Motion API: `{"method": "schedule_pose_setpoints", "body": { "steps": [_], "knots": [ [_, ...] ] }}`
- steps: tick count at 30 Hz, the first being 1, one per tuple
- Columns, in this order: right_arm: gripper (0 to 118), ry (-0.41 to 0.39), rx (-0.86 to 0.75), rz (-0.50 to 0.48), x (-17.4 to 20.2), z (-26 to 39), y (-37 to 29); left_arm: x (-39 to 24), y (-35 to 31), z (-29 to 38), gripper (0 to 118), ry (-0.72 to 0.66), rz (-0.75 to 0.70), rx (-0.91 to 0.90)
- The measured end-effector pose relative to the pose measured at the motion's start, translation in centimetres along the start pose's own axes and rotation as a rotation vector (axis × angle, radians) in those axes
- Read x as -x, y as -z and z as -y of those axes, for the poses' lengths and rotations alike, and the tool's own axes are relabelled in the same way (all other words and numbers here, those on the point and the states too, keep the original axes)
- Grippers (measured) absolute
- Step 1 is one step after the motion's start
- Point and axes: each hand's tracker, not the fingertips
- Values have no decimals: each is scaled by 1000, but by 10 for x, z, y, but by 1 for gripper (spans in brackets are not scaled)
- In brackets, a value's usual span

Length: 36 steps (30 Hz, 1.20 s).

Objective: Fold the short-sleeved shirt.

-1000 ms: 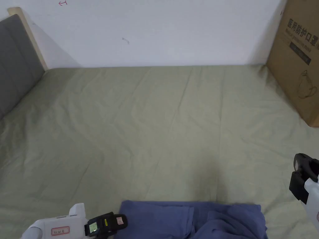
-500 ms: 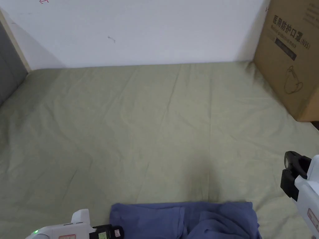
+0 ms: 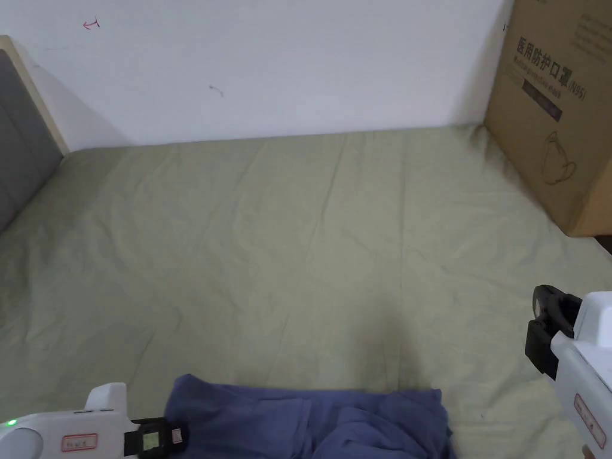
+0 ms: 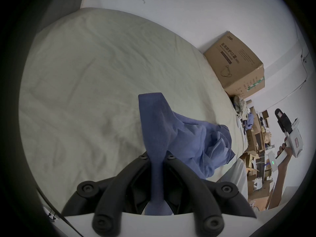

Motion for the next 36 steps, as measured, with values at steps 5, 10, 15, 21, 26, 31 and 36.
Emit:
{"method": "schedule_pose_setpoints", "body": {
  "steps": [5, 10, 15, 21, 26, 31, 36],
  "knots": [
    [0, 8, -14, -8, -5, 1, 1, -57, -25, -12, 10, -6, -14, -1],
    [0, 34, -29, -21, -12, 7, 4, -142, -11, -21, 10, 134, 63, 50],
    [0, 53, -43, -17, -23, 13, -3, -206, 40, -18, 10, 206, 80, 105],
    [0, 66, -41, 23, -42, 21, -19, -270, 113, -1, 10, 279, 79, 202],
    [0, 74, -28, 56, -54, 30, -33, -298, 185, 22, 10, 294, 21, 311],
    [0, 82, -17, 82, -62, 37, -44, -306, 225, 42, 14, 279, -35, 340],
    [0, 92, -10, 95, -65, 40, -50, -312, 207, 43, 36, 300, 3, 292]
  ]
}}
